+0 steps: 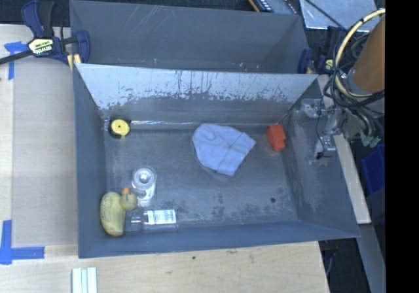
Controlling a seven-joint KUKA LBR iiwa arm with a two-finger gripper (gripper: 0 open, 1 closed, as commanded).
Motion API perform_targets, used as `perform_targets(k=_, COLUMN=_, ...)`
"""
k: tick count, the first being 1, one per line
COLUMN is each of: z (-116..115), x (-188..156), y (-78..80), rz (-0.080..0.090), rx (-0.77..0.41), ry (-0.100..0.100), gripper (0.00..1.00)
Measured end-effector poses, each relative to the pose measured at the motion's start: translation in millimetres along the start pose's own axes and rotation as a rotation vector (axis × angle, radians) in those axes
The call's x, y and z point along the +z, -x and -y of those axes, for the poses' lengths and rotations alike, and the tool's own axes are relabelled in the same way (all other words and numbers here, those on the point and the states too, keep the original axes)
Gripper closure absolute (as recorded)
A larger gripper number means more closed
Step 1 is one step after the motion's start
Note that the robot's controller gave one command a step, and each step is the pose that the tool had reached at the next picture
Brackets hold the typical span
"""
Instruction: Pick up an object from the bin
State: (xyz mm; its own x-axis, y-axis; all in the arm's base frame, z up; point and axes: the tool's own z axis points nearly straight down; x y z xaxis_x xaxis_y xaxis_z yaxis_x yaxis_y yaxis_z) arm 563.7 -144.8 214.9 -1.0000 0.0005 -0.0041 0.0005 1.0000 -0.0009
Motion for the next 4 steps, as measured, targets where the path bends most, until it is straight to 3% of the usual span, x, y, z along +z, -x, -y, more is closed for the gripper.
perform_targets(k=1, z=-37, x=60, y=32.4, rz=-0.001, rx=-0.192, ry=0.000, gripper=0.00)
perform_targets(k=2, z=-52, x=98, y=9.4, rz=-0.001, rx=-0.226, ry=0.001, gripper=0.00)
perform_targets(k=3, z=-87, x=52, y=58.1, rz=0.012, rx=-0.234, ry=0.000, gripper=0.00)
perform_targets(k=4, z=-105, x=137, y=36.5, rz=0.006, rx=-0.155, ry=0.001, gripper=0.00)
